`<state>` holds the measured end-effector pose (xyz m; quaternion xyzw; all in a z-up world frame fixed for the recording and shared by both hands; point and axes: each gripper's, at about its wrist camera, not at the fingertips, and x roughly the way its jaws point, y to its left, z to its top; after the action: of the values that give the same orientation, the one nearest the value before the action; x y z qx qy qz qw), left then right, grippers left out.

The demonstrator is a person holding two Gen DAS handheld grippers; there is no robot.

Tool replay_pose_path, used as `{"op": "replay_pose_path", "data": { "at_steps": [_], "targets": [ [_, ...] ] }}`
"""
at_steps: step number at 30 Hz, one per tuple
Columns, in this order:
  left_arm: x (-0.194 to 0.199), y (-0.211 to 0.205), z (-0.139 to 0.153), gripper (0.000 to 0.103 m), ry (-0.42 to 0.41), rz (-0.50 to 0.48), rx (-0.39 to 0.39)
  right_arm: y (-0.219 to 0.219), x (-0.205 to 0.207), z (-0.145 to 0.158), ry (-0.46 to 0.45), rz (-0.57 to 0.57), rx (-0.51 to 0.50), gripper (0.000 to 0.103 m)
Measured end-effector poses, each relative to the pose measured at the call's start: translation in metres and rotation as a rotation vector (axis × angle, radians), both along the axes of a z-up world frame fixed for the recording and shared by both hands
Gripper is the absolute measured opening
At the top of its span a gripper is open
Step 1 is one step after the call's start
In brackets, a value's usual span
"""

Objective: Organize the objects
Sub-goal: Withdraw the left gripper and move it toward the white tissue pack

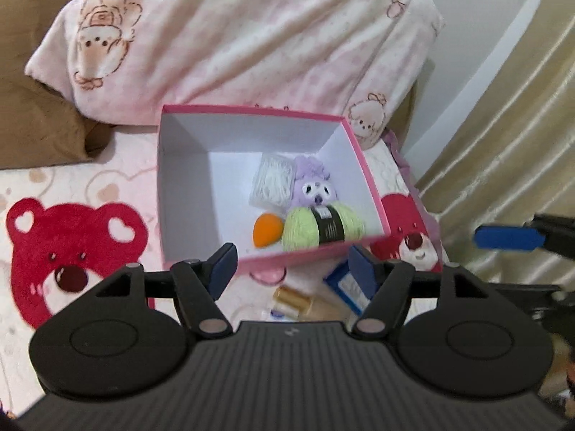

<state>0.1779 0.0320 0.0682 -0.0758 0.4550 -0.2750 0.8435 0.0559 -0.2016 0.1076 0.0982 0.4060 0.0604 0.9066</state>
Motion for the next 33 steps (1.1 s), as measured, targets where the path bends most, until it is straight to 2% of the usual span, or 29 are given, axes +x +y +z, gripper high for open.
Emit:
{"op": "replay_pose_path", "data": {
  "at_steps": [6,11,21,24,26,28,33],
  "targets": [
    [-0.044,0.009,0.003,0.068,-0.018,-0.045,0.023,0.016,-0.041,0.006,-0.036,0.057,0.000,0.086],
    [-0.072,0.007,-0.005,0.068,-0.029,-0.115,0.028,0.024,-0.072,-0.015,-0.069,0.102,-0.012,0.088],
    [-0.079,-0.005,-0.060,0.069,-0.015,-0.173,0.016,0.019,-0.084,-0.103,-0.068,0.047,-0.001,0.088],
    [-0.077,-0.010,-0.081,0.069,0.040,-0.192,0.021,0.026,-0.083,-0.134,-0.083,0.046,-0.087,0.088],
    [-0.076,-0.014,-0.095,0.069,0.070,-0.193,0.043,0.033,-0.081,-0.156,-0.051,0.068,-0.160,0.088],
    [-0.076,-0.018,-0.110,0.069,0.074,-0.207,0.069,0.035,-0.079,-0.172,-0.035,0.078,-0.187,0.088],
    [-0.069,-0.029,-0.137,0.069,0.068,-0.216,0.089,0.029,-0.067,-0.197,-0.036,0.003,-0.103,0.088]
  ]
}}
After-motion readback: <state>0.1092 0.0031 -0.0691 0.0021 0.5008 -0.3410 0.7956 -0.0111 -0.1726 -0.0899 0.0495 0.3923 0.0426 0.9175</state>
